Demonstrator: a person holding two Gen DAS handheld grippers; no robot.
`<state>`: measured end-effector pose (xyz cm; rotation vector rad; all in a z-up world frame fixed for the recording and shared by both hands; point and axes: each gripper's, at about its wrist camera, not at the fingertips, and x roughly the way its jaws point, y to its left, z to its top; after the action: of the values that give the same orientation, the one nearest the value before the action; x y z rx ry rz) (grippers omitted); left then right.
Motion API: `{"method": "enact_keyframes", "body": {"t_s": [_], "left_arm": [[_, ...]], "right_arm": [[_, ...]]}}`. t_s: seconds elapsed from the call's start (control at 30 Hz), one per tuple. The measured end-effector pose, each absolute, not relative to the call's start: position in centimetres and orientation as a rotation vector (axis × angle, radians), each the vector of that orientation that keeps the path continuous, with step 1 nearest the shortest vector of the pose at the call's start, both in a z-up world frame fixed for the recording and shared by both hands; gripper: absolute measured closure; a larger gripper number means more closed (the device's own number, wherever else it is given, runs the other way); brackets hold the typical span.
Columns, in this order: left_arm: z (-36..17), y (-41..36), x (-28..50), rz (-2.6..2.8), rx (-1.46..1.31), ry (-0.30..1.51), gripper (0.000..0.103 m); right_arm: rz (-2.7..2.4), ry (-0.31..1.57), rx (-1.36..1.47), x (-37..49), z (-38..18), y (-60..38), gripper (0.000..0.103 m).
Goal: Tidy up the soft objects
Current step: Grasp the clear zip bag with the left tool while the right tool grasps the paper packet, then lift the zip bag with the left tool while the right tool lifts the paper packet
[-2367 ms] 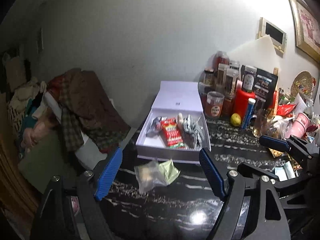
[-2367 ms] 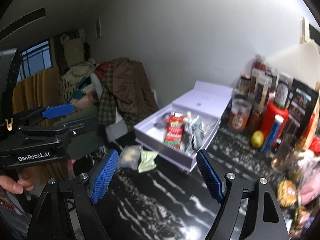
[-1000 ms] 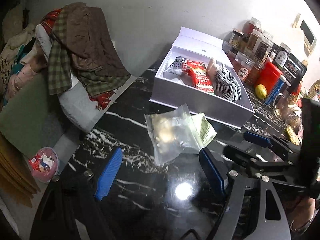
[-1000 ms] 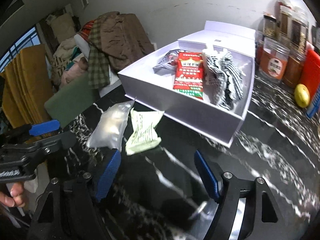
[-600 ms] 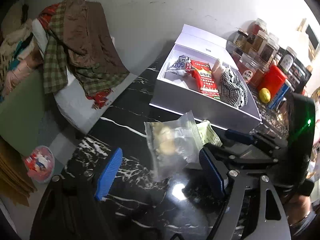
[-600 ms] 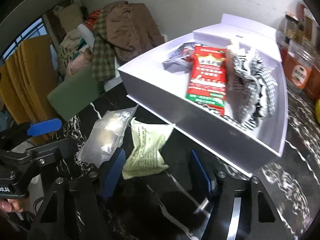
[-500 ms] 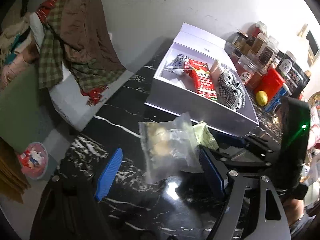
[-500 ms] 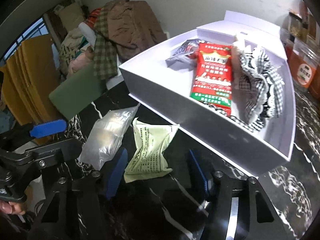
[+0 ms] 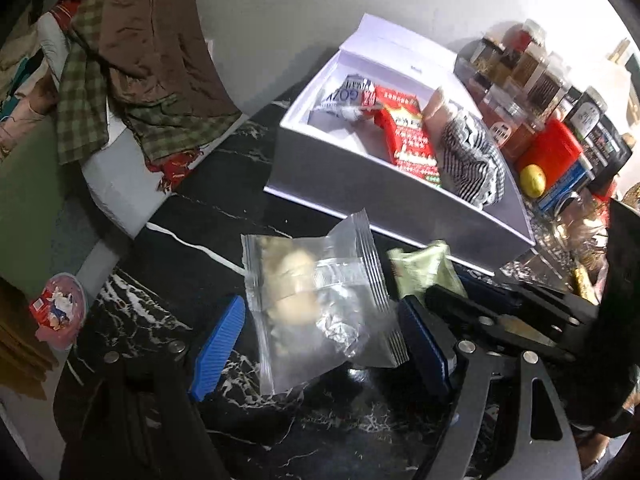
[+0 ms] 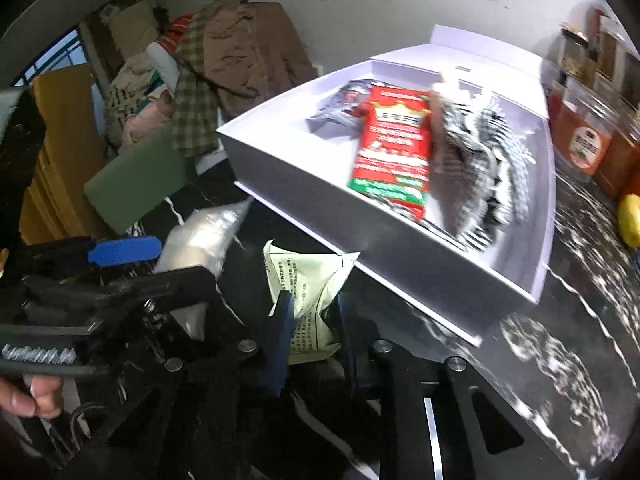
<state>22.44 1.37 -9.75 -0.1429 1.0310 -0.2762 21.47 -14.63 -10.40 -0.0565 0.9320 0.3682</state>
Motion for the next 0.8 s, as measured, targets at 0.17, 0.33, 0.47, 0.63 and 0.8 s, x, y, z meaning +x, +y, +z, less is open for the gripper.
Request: {"method": "enact_keyframes", "body": {"t_s": [0.17, 0.33, 0.47, 0.63, 0.8], "left_arm": [[-10.5, 0.5, 22.5, -0.234, -0.098, 1.042, 0.024], [-10.6, -0.2, 22.1, -0.233, -0.060, 0.993, 0.049], [-10.5, -1.5, 21.3, -0.274, -0.027, 0.995, 0.062], [-10.3, -3.8, 19.0, -0.366, -0.015, 1.003, 0.068], [-9.8, -6.2, 16.1, -0.453, 0.015, 0.999, 0.071]], "right_arm": [[0.322, 0.948, -0.024, 20.3, -10.4, -17.2, 0.081], [0.276, 0.959, 0.011, 18.7, -10.2, -19.6, 0.081], [0.243, 0.966, 0.047, 17.2, -10.1, -21.4, 0.081], [0.209, 0.975, 0.091, 15.0, -10.2, -23.6, 0.081], [0.164, 0.978, 0.106, 12.8, -10.0, -25.4, 0.081]]}}
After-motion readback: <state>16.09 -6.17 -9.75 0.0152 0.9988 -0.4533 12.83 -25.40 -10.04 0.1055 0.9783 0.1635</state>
